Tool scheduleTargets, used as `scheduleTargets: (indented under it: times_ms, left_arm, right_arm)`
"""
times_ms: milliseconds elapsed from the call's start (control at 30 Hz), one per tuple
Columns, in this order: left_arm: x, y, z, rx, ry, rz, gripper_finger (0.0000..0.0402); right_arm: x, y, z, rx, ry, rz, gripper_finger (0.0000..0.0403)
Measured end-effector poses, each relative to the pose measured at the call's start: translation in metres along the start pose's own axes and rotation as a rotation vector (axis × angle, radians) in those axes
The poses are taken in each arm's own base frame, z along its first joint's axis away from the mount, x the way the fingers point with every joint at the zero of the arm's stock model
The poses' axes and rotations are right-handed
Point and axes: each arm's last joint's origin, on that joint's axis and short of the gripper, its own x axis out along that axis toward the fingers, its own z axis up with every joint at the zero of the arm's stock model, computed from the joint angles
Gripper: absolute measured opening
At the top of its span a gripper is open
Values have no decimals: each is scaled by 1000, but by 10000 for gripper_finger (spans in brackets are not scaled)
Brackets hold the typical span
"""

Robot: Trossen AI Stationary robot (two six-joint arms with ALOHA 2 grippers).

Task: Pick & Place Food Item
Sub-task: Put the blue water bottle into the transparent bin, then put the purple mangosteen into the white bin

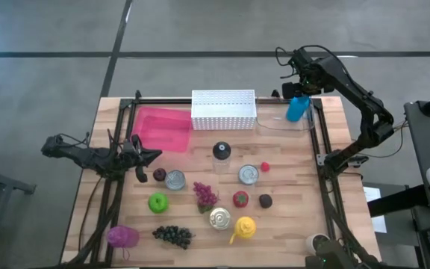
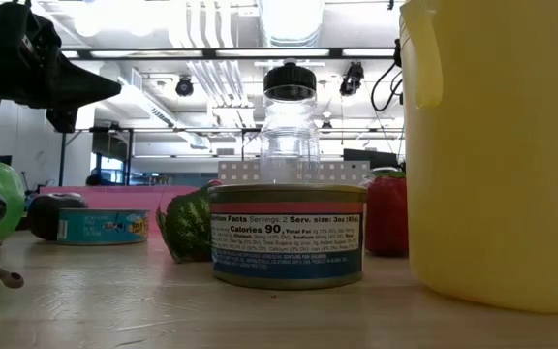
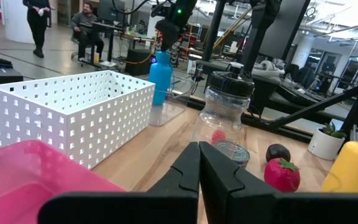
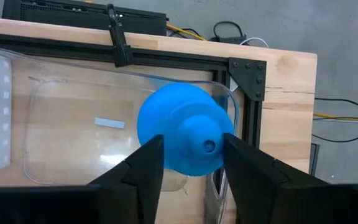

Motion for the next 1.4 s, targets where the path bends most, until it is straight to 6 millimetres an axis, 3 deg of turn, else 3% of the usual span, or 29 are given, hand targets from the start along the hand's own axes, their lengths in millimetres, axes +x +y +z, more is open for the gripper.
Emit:
scheduleTargets:
  times_ms: [433,733,1067,1400]
  left_arm:
    - [0,0,0,0,0,-1,6]
    - [0,0,0,-1,0,-1,6]
    - [0,0,0,0,0,-1,6]
    - [0,0,0,-1,0,-1,6]
  right_arm:
    - [-10,-4,7,26,-31,30,194]
    - [-50,-9,9,-24,-156,98,195]
    - [-110,0,-41,-121,-351,226,194]
    - [-155,40,-107,-295,-511,424,184]
